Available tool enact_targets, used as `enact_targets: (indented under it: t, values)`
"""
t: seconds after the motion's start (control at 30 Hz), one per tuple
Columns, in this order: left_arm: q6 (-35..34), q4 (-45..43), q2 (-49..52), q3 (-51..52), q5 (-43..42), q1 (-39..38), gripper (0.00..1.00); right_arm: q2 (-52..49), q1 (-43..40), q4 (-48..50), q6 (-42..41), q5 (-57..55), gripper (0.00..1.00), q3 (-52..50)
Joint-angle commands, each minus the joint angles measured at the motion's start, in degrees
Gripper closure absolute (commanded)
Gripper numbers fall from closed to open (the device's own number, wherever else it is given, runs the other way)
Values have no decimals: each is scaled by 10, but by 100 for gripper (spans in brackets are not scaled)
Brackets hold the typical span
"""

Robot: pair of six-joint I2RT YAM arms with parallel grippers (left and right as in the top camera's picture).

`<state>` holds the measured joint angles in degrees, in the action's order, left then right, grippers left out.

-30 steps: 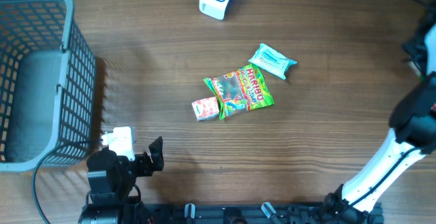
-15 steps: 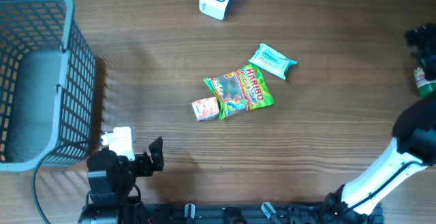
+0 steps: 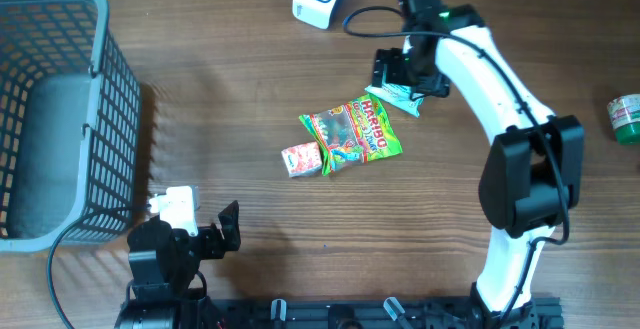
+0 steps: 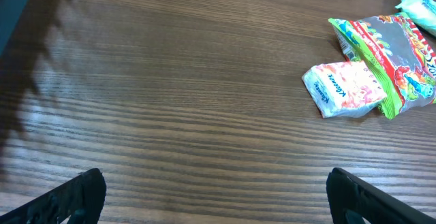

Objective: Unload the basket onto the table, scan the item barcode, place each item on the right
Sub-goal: 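Grasp the mint wipes pack with the right gripper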

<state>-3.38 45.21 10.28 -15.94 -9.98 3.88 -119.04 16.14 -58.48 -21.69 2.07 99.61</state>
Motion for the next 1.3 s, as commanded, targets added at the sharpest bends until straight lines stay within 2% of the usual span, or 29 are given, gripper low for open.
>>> enact_targets:
  t: [0.0, 0.07, 0.13, 0.27, 0.47, 0.6, 0.73, 0.8, 0.97, 1.03, 1.07, 1.1, 1.17, 1.23, 1.27]
  values:
    - [-5, -1, -2, 0, -7, 4, 0, -1, 15, 20, 102, -49, 3, -1]
    - [-5, -1, -2, 0, -7, 4, 0, -1, 32, 18, 187, -135, 1, -13]
    - [-5, -1, -2, 0, -7, 4, 0, -1, 49, 50, 219, -247, 0, -42]
    - [-5, -1, -2, 0, -7, 4, 0, -1, 55, 130, 278, -256, 0, -106]
    - [-5, -1, -2, 0, -7, 4, 0, -1, 78, 217, 291, -293, 0, -201]
    - [-5, -2, -2, 0, -7, 4, 0, -14, 110, 275, 315, -389, 0, -214]
    - [-5, -1, -2, 0, -7, 4, 0, -43, 121, 301, 342, -421, 2, -214]
    - [-5, -1, -2, 0, -7, 4, 0, -64, 117, 294, 337, -419, 8, -214]
    - [-5, -1, -2, 0, -7, 4, 0, -131, 115, 250, 332, -382, 32, -214]
    - [-5, -1, -2, 0, -7, 4, 0, -149, 116, 232, 316, -364, 54, -214]
    - [-5, -1, -2, 0, -7, 4, 0, -152, 115, 220, 282, -336, 71, -214]
    - [-5, -1, -2, 0, -7, 4, 0, -152, 115, 217, 264, -320, 79, -214]
    - [-5, -1, -2, 0, -7, 4, 0, -152, 115, 214, 228, -287, 84, -214]
    - [-5, -1, -2, 0, -7, 4, 0, -151, 115, 205, 191, -230, 96, -212]
    - [-5, -1, -2, 0, -7, 4, 0, -150, 115, 199, 183, -210, 95, -209]
